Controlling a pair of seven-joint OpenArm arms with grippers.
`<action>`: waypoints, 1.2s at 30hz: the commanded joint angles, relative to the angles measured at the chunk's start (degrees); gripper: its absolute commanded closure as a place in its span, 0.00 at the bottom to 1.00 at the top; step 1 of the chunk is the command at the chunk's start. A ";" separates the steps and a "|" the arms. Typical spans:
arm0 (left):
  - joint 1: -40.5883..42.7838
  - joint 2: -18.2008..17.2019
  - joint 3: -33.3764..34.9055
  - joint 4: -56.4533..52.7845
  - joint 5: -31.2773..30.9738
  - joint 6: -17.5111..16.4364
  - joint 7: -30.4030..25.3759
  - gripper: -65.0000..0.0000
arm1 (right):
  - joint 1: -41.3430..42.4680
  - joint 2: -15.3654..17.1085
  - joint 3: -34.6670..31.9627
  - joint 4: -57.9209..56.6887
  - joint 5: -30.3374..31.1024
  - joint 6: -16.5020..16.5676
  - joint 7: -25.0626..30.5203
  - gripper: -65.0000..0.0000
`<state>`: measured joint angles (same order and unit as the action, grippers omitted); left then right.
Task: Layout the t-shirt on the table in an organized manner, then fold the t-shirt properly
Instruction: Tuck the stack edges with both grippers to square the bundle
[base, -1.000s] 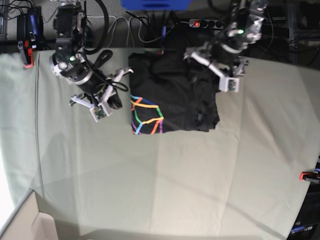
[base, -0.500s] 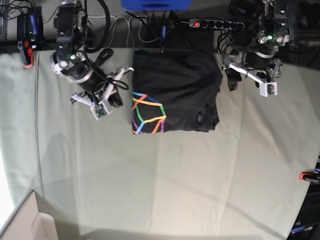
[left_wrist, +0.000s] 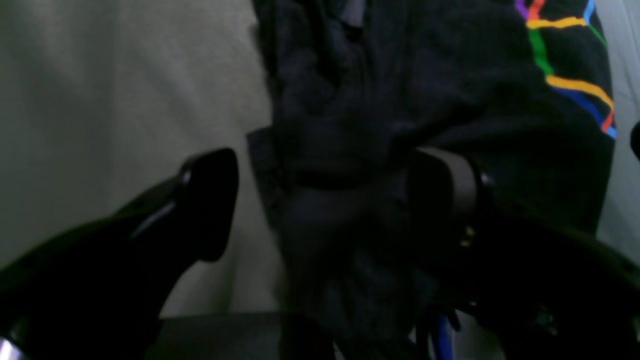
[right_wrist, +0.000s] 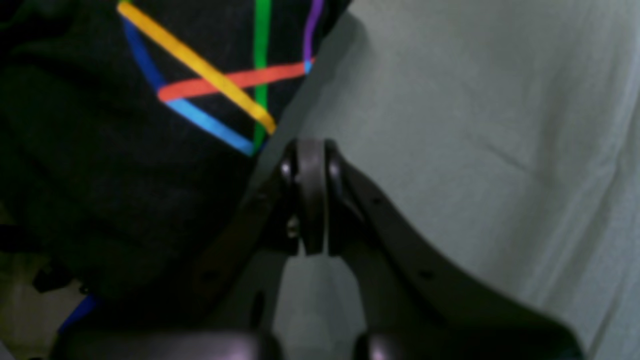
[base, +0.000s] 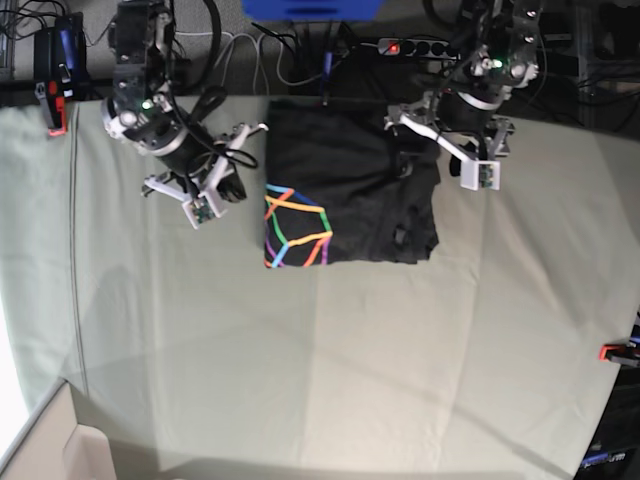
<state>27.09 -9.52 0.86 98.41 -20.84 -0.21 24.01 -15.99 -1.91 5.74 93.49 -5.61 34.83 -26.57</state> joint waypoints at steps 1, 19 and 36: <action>-0.59 0.33 -0.12 0.71 -0.04 -0.10 -1.02 0.22 | 0.12 0.02 0.02 1.06 0.82 0.29 1.20 1.00; -6.21 1.39 -0.56 -3.16 -3.29 0.25 -0.93 0.22 | -1.73 0.11 0.02 1.94 0.82 0.29 1.20 1.00; -10.61 2.44 1.47 -17.31 -8.21 -0.01 -0.93 0.22 | -1.81 0.20 0.02 1.94 0.64 0.29 1.20 1.00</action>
<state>16.01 -7.25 2.11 81.25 -28.51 -0.23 20.25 -17.98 -1.76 5.74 94.26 -5.61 34.83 -26.57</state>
